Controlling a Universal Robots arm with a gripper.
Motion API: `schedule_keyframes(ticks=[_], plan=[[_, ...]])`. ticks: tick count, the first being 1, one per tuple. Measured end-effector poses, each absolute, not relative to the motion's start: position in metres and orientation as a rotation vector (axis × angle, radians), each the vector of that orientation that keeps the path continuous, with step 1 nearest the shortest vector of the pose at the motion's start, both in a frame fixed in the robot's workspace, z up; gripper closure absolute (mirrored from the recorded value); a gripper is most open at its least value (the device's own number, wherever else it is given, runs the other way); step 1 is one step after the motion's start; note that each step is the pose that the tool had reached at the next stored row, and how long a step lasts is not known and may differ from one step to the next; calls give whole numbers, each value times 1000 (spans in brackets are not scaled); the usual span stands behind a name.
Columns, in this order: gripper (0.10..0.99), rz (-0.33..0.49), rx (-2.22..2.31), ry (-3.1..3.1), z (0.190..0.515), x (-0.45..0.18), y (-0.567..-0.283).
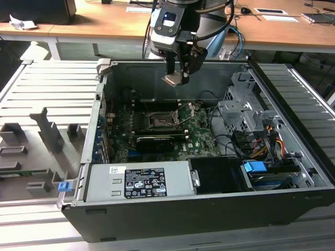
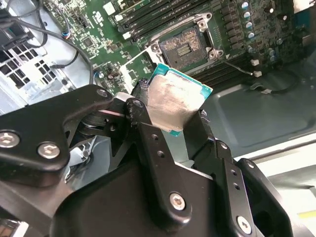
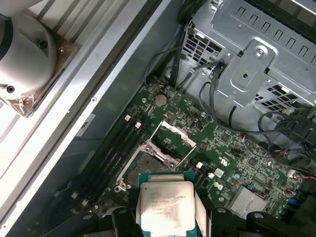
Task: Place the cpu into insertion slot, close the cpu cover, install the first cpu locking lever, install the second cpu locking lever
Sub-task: 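Place the cpu into insertion slot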
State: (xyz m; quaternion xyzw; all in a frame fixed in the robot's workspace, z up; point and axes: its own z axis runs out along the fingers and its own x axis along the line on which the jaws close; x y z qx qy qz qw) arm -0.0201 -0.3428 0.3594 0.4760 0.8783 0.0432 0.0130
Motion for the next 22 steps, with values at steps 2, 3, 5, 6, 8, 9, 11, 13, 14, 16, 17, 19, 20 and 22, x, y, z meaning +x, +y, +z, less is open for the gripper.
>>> schedule_keyframes(ticks=[2, 3, 5, 6, 8, 9, 11, 13, 14, 16, 17, 19, 20, 22], plan=[[557, 134, 1505, 2724, 359, -20, -343], [557, 134, 1517, 2716, 359, -20, -343], [557, 133, 1545, 2700, 359, -20, -343], [557, 133, 1557, 2693, 359, -20, -343], [557, 131, 1619, 2653, 359, -20, -343], [557, 130, 1639, 2640, 359, -20, -343], [557, 129, 1697, 2600, 359, -20, -343], [557, 127, 1765, 2553, 357, -20, -343], [557, 126, 1804, 2524, 356, -20, -343], [557, 125, 1865, 2476, 353, -20, -343], [557, 124, 1893, 2454, 352, -20, -343], [557, 123, 1934, 2420, 350, -20, -343], [557, 122, 1965, 2394, 349, -20, -343], [557, 121, 2002, 2361, 348, -20, -343]])
